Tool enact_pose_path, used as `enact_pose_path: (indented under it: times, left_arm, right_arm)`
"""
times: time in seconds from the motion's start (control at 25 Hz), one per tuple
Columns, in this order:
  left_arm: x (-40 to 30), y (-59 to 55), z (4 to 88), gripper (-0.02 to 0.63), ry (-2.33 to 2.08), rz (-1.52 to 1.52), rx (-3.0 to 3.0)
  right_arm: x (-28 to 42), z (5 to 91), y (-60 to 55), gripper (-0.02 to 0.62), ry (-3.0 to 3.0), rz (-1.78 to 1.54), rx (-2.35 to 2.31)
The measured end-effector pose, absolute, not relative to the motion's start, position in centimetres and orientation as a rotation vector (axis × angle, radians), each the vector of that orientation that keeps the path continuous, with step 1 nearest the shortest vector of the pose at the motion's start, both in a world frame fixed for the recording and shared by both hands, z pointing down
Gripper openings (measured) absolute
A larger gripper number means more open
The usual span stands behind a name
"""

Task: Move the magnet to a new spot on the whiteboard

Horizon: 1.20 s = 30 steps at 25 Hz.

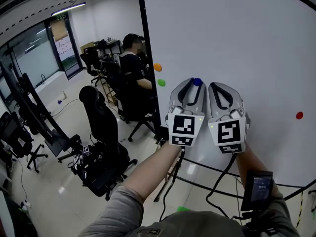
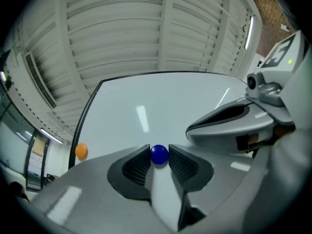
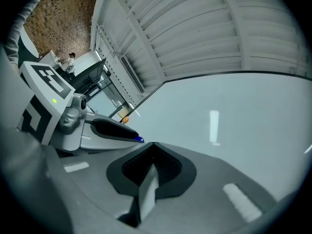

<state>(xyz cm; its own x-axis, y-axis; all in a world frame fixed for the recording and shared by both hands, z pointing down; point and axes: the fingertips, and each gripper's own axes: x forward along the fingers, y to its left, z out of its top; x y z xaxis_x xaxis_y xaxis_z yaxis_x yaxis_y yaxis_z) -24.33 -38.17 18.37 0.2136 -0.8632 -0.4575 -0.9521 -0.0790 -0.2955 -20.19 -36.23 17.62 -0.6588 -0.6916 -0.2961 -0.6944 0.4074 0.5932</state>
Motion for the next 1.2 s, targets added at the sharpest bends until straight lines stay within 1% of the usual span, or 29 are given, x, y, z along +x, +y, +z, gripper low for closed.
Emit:
enact_pose_path:
  times: [0.32, 0.64, 1.0, 1.2]
  left_arm:
    - [-30.0, -38.7, 14.7, 0.117, 1.663, 0.237, -1.926]
    - [-34.2, -39.1, 11.5, 0.117, 1.676, 0.312, -1.924]
    - [-38.3, -39.8, 12.6, 0.118, 1.721, 0.393, -1.974]
    - [-38.3, -39.9, 12.2, 0.118, 1.683, 0.41, -2.04]
  right_arm:
    - [-25.8, 16.1, -36.6, 0.006, 2.612, 1.148, -1.275]
    - [-28.8, 15.1, -36.9, 0.006, 2.584, 1.178, -1.279]
    - [-32.3, 14.7, -37.3, 0.006, 2.583, 1.196, -1.251]
    - [-33.0, 14.0, -37.2, 0.006, 2.583, 1.202, -1.248]
